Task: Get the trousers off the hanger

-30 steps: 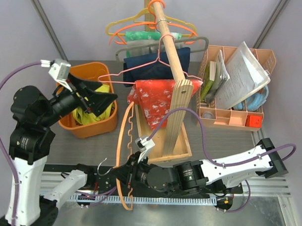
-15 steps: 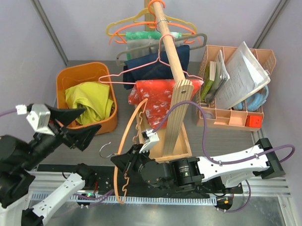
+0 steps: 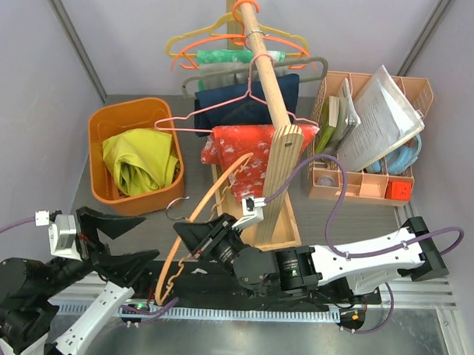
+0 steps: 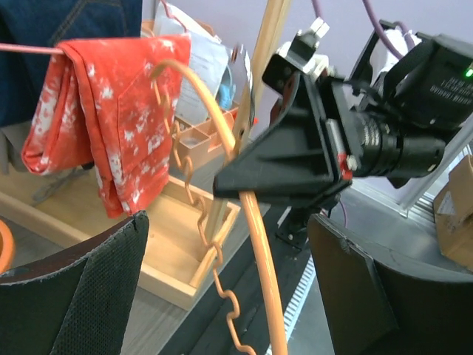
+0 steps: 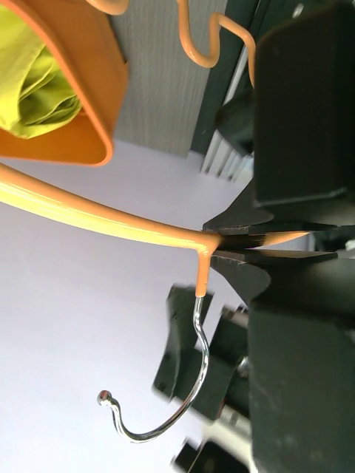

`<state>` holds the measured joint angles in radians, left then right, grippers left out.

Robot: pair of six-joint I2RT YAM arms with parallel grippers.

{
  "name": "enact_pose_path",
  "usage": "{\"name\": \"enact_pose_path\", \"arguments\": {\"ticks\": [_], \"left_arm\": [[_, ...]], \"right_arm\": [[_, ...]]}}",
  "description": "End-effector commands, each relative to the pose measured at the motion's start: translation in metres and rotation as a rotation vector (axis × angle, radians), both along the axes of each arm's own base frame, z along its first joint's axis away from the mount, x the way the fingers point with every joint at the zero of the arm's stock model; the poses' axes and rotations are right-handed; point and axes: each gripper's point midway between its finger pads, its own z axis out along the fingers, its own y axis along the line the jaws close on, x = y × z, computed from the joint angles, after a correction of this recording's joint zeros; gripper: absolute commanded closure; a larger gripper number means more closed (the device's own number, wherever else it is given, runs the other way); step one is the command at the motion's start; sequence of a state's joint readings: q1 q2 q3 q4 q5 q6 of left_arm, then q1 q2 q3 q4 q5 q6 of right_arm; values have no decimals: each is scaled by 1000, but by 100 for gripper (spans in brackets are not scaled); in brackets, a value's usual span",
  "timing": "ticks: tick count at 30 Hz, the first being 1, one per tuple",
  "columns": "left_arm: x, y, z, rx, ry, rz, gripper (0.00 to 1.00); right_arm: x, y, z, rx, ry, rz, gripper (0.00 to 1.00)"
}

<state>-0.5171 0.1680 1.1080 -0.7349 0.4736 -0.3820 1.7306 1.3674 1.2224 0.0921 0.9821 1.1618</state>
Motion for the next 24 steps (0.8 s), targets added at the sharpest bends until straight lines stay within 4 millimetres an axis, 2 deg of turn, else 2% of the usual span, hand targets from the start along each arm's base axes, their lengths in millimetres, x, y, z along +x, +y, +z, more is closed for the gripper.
{"name": "enact_pose_path", "arguments": {"ticks": [1,5,9,11,15,21,24], "left_arm": [[3,-9,-21,71,89,-44,12],[2,-8,-22,74,97,-41,12],[8,-4,-32,105,158,-2,17],[8,-10,-36,124,181,-35,19],[7,-19,-31,115,167,-91,22],[23,-27,-46,201,228,-96,29],[27,-29,-45,209,217,-97,34]], "right_arm": [[22,-30,62,278,63,-165,99],[28,-38,70,308,72,-212,99],[31,-41,73,304,85,-241,99],[32,-39,69,298,96,-264,99],[35,-36,74,299,118,-298,99],[36,-33,78,285,126,-322,99],[36,-34,79,285,126,-327,99]]}}
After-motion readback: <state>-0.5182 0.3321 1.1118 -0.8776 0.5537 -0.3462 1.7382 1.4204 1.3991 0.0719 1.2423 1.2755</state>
